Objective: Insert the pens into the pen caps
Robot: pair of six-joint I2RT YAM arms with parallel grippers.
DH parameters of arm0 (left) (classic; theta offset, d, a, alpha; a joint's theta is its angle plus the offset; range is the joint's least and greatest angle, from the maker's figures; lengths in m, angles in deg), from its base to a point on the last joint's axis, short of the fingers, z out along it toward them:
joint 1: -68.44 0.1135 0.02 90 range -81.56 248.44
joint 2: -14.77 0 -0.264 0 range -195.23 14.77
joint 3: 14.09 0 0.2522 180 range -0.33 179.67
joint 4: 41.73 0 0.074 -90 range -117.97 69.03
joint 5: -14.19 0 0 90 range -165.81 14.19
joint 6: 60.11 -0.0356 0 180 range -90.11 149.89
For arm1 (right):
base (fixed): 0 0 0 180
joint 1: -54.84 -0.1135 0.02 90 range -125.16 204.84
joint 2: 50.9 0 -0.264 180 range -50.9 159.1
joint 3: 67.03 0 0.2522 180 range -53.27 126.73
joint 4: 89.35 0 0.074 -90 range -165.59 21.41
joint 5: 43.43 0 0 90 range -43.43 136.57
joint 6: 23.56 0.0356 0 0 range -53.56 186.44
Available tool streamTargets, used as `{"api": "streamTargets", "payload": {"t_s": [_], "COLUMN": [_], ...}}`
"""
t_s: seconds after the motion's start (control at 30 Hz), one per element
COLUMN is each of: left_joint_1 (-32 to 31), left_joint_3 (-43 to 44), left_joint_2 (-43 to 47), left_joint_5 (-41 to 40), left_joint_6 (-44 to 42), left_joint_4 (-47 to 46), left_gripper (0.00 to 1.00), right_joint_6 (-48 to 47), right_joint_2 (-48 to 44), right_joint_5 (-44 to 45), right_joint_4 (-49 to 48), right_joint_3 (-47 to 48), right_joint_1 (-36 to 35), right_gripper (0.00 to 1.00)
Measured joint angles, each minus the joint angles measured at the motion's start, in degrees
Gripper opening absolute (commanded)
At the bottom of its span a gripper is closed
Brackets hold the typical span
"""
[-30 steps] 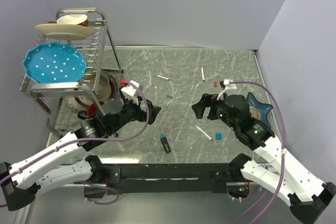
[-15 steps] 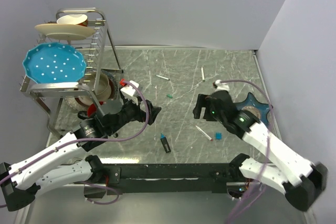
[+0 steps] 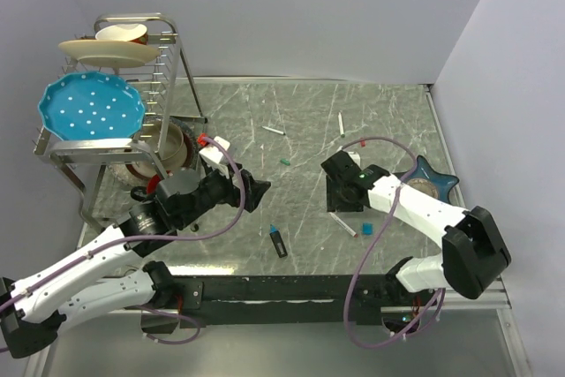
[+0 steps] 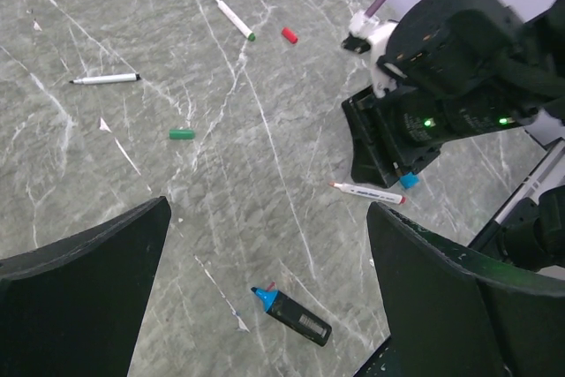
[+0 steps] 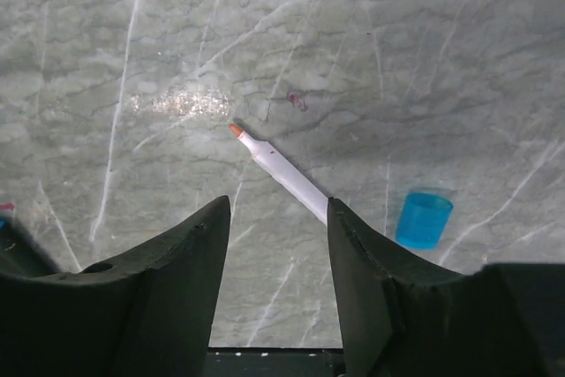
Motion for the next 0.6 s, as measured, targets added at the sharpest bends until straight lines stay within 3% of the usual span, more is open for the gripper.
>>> {"api": "streamTargets", "payload": {"t_s": [0.5, 0.6], "left_joint_1": [0.0, 0.0], "left_joint_3": [0.0, 0.0], "left_joint_2": [-0.1, -0.6], "left_joint_5": [2.1, 2.4], "left_joint_6": [-0.1, -0.1], "left_joint_4": [0.0, 0.1], "left_gripper": [0.99, 0.99], "right_joint_6": [-3.9, -3.9], "right_joint_2": [11.0, 11.1], "right_joint_5": [-3.1, -3.5], "right_joint_4": [-5.9, -6.7], "right_joint_3": [-1.6, -1.7], "right_joint_1": [0.0, 0.0], "right_gripper": [0.37, 0.27]}}
